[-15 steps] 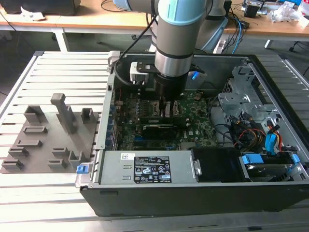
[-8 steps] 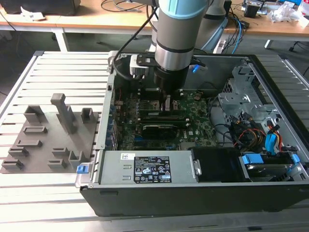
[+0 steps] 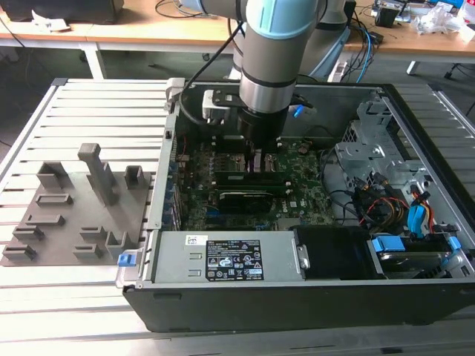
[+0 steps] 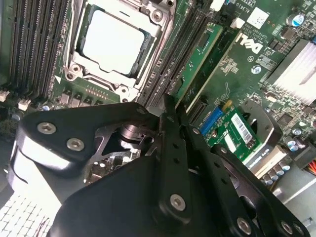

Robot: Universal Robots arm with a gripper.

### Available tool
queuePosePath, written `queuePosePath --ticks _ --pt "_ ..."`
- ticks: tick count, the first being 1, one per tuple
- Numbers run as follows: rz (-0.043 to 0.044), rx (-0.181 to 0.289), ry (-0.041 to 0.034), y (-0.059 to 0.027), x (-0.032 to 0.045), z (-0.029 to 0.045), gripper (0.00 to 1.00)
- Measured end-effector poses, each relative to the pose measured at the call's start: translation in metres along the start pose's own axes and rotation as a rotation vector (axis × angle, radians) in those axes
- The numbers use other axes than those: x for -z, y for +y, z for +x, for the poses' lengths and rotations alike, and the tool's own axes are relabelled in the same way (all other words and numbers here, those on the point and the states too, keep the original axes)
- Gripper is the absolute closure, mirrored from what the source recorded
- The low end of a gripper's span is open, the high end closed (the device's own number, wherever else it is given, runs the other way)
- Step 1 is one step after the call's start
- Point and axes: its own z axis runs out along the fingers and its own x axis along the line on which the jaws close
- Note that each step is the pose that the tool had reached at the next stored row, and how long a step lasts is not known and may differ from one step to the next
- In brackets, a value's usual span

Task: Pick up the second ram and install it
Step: 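Insert the second ram into the second slot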

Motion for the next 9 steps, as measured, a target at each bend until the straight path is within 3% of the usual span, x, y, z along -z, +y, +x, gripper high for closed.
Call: queuePosePath --ticks 9 --pt "-0.0033 0.0 -0.002 -0.005 -0.0051 -0.0003 0.86"
